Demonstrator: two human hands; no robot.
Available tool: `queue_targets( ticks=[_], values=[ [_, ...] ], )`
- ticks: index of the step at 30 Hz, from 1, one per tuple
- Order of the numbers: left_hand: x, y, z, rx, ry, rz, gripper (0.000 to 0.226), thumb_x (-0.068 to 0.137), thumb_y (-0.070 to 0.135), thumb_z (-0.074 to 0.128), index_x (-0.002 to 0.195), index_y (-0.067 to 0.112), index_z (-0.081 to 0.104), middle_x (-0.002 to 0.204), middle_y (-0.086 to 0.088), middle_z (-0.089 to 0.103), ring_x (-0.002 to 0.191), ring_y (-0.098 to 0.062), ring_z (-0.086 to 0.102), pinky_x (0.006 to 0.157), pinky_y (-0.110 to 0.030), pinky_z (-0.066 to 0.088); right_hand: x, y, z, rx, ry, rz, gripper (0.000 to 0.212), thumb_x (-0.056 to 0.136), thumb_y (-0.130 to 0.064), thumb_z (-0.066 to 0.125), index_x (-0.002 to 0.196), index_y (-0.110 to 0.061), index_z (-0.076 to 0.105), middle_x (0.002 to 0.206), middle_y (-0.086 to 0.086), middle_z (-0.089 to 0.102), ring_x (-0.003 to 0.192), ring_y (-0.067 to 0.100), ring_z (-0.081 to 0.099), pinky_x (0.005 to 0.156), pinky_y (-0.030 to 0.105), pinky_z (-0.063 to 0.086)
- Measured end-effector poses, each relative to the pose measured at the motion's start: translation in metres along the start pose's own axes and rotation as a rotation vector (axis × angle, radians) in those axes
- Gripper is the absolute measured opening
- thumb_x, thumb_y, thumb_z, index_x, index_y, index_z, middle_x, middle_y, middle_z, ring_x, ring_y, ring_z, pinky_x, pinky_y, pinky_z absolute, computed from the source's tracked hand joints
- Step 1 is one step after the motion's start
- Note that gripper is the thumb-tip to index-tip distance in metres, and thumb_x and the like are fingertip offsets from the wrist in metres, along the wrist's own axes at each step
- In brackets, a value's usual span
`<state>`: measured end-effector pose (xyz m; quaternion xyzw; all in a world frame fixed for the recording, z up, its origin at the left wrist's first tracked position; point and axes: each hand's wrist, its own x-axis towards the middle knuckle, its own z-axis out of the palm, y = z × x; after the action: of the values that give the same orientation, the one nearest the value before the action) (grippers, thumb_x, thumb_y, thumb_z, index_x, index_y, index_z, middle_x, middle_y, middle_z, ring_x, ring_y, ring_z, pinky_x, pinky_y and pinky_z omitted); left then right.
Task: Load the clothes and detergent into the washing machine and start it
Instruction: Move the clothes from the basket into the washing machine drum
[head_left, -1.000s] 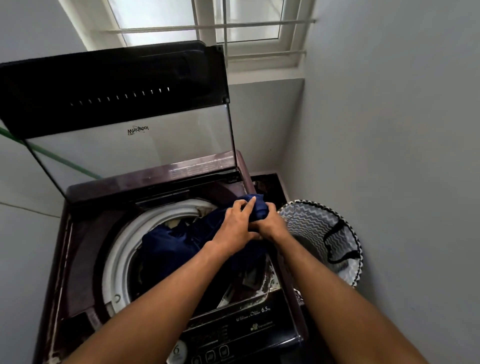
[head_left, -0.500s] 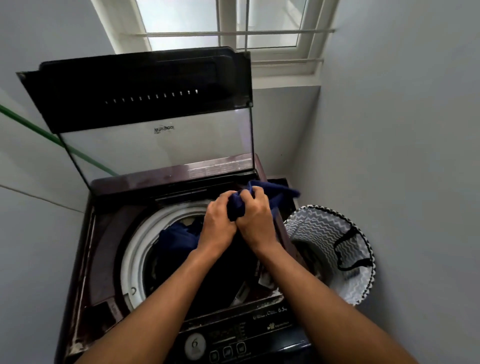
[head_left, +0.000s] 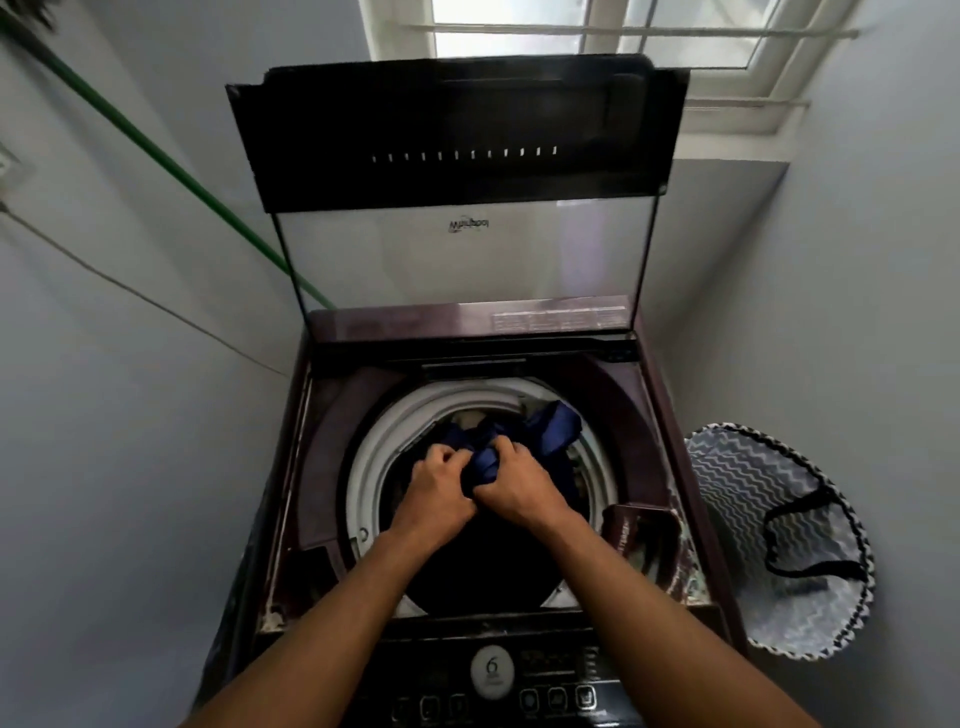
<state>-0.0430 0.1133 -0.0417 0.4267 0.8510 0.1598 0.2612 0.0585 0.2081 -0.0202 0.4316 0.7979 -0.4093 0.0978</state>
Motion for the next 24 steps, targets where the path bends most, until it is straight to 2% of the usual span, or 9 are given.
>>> queue_targets(
  ticks=[3, 8, 10, 12, 14, 16, 18, 21, 24],
  values=[
    [0.006, -0.009, 0.011, -0.028, -0.191, -0.029, 0.063, 0.083, 0.022, 0.066, 0.143, 0.020, 0.044, 0.144, -0.009, 0.038, 0.121, -0.031, 0.051, 0.103, -0.039, 0.044, 0.017, 0.015, 0.015, 0.018, -0.114, 0.063, 0.069, 0.072, -0.045, 0.065, 0.129, -0.016, 0.041, 0.130, 0.015, 0.054, 0.114, 0.036, 0.056, 0.095, 0.044, 0.048],
    [0.019, -0.025, 0.035, 0.046, -0.416, 0.018, 0.068, 0.087, 0.028, 0.065, 0.148, 0.019, 0.037, 0.148, -0.014, 0.033, 0.129, -0.037, 0.044, 0.108, -0.044, 0.040, 0.036, 0.040, 0.040, 0.032, -0.281, 0.181, 0.080, 0.088, -0.033, 0.065, 0.149, -0.011, 0.020, 0.147, 0.020, 0.041, 0.130, 0.037, 0.048, 0.102, 0.038, 0.043],
    [0.023, -0.030, 0.041, 0.045, -0.410, 0.040, 0.070, 0.087, 0.026, 0.066, 0.149, 0.017, 0.035, 0.148, -0.013, 0.033, 0.131, -0.035, 0.043, 0.109, -0.041, 0.040, 0.049, 0.047, 0.049, -0.005, -0.345, 0.201, 0.079, 0.095, -0.031, 0.056, 0.154, -0.006, 0.010, 0.154, 0.019, 0.031, 0.137, 0.037, 0.040, 0.109, 0.039, 0.035],
    [0.027, -0.038, 0.048, 0.021, -0.363, 0.072, 0.066, 0.089, 0.025, 0.066, 0.149, 0.017, 0.038, 0.145, -0.013, 0.038, 0.127, -0.030, 0.048, 0.105, -0.033, 0.041, 0.073, 0.056, 0.059, -0.023, -0.361, 0.267, 0.087, 0.096, -0.039, 0.050, 0.154, 0.000, -0.002, 0.158, 0.021, 0.025, 0.141, 0.036, 0.034, 0.116, 0.042, 0.029],
    [0.030, -0.047, 0.054, 0.003, -0.373, 0.099, 0.065, 0.092, 0.024, 0.065, 0.151, 0.019, 0.037, 0.146, -0.013, 0.041, 0.130, -0.027, 0.047, 0.105, -0.029, 0.038, 0.089, 0.060, 0.062, -0.038, -0.386, 0.334, 0.092, 0.099, -0.041, 0.046, 0.152, 0.002, -0.016, 0.161, 0.024, 0.012, 0.145, 0.036, 0.024, 0.120, 0.040, 0.021],
    [0.036, -0.057, 0.062, 0.009, -0.427, 0.109, 0.068, 0.094, 0.021, 0.063, 0.154, 0.020, 0.030, 0.153, -0.012, 0.035, 0.139, -0.027, 0.037, 0.112, -0.028, 0.029, 0.097, 0.057, 0.061, -0.048, -0.357, 0.401, 0.093, 0.100, -0.033, 0.048, 0.149, 0.003, -0.023, 0.160, 0.025, 0.015, 0.144, 0.036, 0.029, 0.118, 0.036, 0.024],
    [0.044, -0.066, 0.073, 0.019, -0.473, 0.100, 0.071, 0.095, 0.019, 0.061, 0.156, 0.021, 0.024, 0.161, -0.011, 0.023, 0.147, -0.026, 0.025, 0.119, -0.030, 0.020, 0.104, 0.060, 0.064, -0.041, -0.283, 0.409, 0.098, 0.097, -0.032, 0.053, 0.150, 0.000, -0.022, 0.157, 0.023, 0.028, 0.138, 0.034, 0.040, 0.113, 0.035, 0.034],
    [0.056, -0.076, 0.088, 0.022, -0.512, 0.064, 0.072, 0.096, 0.021, 0.059, 0.157, 0.025, 0.020, 0.164, -0.009, 0.014, 0.149, -0.027, 0.020, 0.122, -0.034, 0.019, 0.117, 0.071, 0.072, -0.062, -0.252, 0.398, 0.098, 0.095, -0.038, 0.056, 0.153, -0.002, -0.014, 0.156, 0.020, 0.029, 0.136, 0.032, 0.042, 0.109, 0.034, 0.037],
    [0.066, -0.082, 0.098, -0.003, -0.529, 0.044, 0.072, 0.098, 0.024, 0.058, 0.157, 0.028, 0.018, 0.165, -0.008, 0.009, 0.150, -0.026, 0.017, 0.122, -0.032, 0.018, 0.131, 0.081, 0.075, -0.077, -0.213, 0.378, 0.089, 0.094, -0.041, 0.056, 0.155, -0.004, 0.003, 0.152, 0.016, 0.039, 0.130, 0.030, 0.049, 0.103, 0.035, 0.043]
  ],
)
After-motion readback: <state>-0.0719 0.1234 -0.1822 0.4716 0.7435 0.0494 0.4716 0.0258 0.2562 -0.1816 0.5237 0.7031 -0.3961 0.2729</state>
